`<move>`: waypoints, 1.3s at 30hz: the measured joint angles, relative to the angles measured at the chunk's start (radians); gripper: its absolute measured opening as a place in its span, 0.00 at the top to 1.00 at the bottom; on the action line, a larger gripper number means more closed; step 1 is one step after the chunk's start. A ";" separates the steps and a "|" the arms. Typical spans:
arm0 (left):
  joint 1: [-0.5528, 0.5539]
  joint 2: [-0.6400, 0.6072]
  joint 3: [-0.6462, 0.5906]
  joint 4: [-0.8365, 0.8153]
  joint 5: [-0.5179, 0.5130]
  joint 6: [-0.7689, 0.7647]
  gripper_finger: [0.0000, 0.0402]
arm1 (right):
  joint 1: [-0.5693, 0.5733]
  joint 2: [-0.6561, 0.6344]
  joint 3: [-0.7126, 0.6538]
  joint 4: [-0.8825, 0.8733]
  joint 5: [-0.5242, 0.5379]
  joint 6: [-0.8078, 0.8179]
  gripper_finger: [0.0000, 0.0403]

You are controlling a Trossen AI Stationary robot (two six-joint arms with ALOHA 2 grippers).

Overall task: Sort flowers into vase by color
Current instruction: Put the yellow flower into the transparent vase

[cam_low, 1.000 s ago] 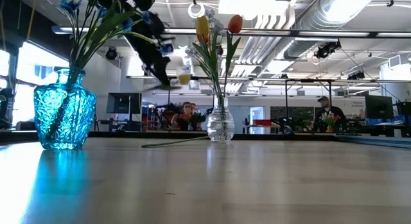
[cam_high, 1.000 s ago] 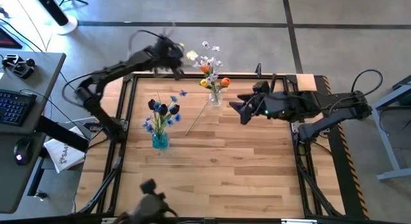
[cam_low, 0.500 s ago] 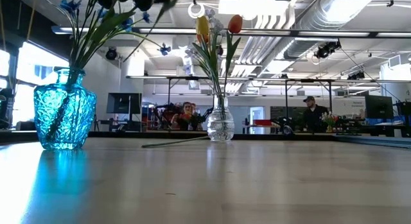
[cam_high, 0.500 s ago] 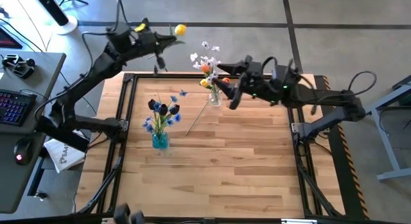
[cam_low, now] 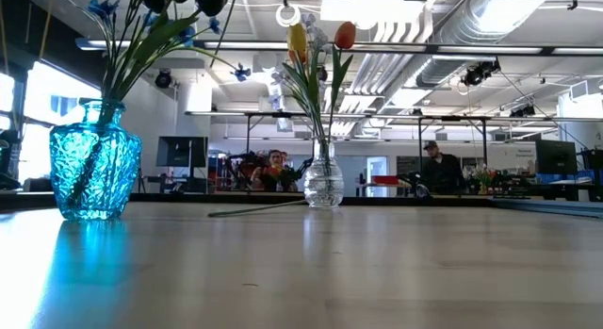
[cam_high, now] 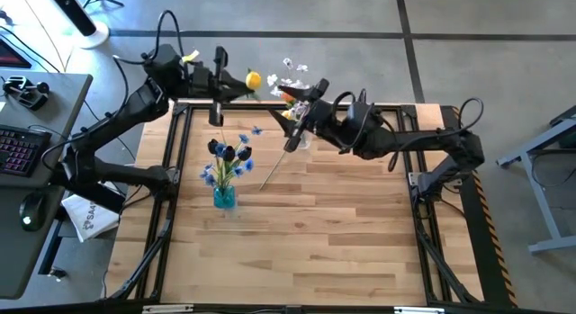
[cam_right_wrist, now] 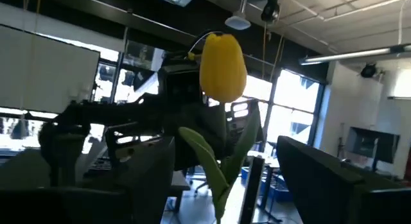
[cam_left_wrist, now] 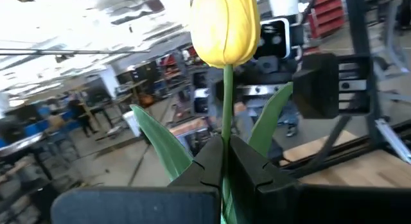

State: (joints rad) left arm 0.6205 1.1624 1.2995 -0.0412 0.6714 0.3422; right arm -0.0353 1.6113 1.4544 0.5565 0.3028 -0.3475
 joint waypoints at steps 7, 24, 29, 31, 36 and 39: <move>-0.060 0.028 0.000 -0.048 -0.011 0.010 1.00 | 0.000 0.008 0.000 -0.001 -0.061 0.107 0.34; -0.130 0.096 0.000 -0.052 -0.077 0.037 1.00 | 0.003 0.007 0.000 -0.021 -0.069 0.112 0.73; -0.133 0.096 0.000 -0.074 -0.111 0.037 0.97 | 0.002 0.004 0.000 -0.026 -0.067 0.112 0.91; -0.129 0.095 0.000 -0.100 -0.125 0.037 0.93 | 0.003 -0.005 -0.002 -0.029 -0.069 0.109 0.97; -0.098 0.085 0.000 -0.162 -0.131 0.066 0.78 | 0.004 -0.054 -0.001 -0.003 -0.073 0.133 0.96; -0.068 0.065 0.000 -0.216 -0.151 0.120 0.69 | 0.006 -0.095 -0.001 -0.007 -0.081 0.175 0.96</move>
State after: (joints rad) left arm 0.5521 1.2273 1.2995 -0.2571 0.5206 0.4617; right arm -0.0293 1.5160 1.4532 0.5491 0.2216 -0.1726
